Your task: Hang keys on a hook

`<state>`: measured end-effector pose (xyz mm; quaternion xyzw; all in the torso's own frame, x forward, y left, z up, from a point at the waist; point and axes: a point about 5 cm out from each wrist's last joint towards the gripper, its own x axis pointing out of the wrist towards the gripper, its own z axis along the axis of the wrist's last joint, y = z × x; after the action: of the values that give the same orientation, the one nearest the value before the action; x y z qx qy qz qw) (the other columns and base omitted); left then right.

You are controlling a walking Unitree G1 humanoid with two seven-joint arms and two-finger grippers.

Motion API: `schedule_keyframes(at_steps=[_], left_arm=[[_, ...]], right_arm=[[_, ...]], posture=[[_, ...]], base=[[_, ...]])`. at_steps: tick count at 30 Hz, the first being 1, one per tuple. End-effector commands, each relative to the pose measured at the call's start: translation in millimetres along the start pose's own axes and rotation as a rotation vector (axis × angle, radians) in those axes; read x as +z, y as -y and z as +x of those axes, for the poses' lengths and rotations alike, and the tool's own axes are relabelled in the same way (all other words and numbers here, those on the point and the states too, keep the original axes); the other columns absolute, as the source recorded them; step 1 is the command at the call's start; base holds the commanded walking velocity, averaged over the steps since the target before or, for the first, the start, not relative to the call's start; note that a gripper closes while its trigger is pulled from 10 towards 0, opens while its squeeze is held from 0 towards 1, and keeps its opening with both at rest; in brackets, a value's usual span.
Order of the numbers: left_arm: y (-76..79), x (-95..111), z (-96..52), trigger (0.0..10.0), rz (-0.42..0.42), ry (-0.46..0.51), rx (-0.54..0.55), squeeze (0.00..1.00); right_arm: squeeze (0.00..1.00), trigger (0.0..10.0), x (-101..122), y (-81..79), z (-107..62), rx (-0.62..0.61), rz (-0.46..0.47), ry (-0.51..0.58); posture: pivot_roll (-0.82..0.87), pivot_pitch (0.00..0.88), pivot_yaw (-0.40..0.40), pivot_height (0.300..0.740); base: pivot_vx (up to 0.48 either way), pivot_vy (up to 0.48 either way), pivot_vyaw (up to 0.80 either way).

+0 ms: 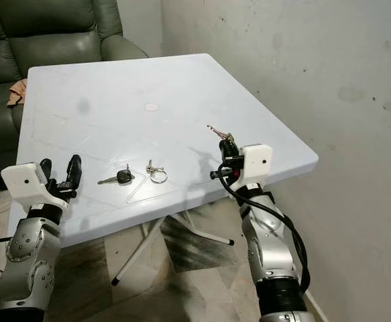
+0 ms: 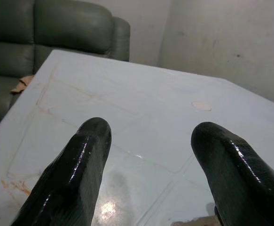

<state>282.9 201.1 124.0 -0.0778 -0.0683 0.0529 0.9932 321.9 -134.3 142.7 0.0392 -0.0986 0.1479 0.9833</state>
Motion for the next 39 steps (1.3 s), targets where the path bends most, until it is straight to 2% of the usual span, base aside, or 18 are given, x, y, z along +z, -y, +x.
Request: schedule_keyframes(at_steps=[1, 7, 11, 14, 37, 39], left_arm=[[0.6, 0.4, -3.3, 10.0, 0.013, 0.008, 0.004, 0.0], [1.6, 1.0, -5.2, 10.0, 0.041, 0.014, -0.011, 0.0], [3.1, 0.7, -5.7, 10.0, 0.022, 0.014, -0.015, 0.0], [3.6, 0.5, -6.1, 10.0, 0.018, 0.016, -0.018, 0.0], [3.7, -0.5, -9.2, 10.0, 0.003, 0.016, -0.008, 0.0], [4.2, 0.4, -9.3, 10.0, -0.035, 0.027, -0.002, 0.0]], right_arm=[[0.0, 10.0, 2.1, -1.7, 3.5, 0.015, 0.0, -0.004], [0.0, 10.0, 1.2, -2.8, 3.2, 0.025, -0.002, -0.009], [0.0, 10.0, 1.2, -2.6, 2.9, 0.028, -0.005, -0.009], [0.0, 10.0, 4.6, -4.0, 1.8, 0.037, 0.009, 0.021], [0.0, 10.0, 3.6, -4.7, 1.4, 0.057, 0.004, 0.007], [0.0, 10.0, 3.8, -4.5, 1.1, 0.059, 0.004, 0.007]], posture=[[-0.02, 0.011, -0.04, 0.74], [-0.02, 0.009, -0.045, 0.74], [-0.02, 0.007, -0.049, 0.74], [-0.02, 0.005, -0.051, 0.74], [-0.01, 0.009, -0.063, 0.74], [-0.01, 0.011, -0.065, 0.74]], base=[[0.0, 0.0, -0.69], [0.0, 0.0, -0.69], [0.0, -0.12, -0.69], [0.0, -0.48, 0.0], [0.0, -0.476, 0.0], [0.0, 0.0, 0.0]])
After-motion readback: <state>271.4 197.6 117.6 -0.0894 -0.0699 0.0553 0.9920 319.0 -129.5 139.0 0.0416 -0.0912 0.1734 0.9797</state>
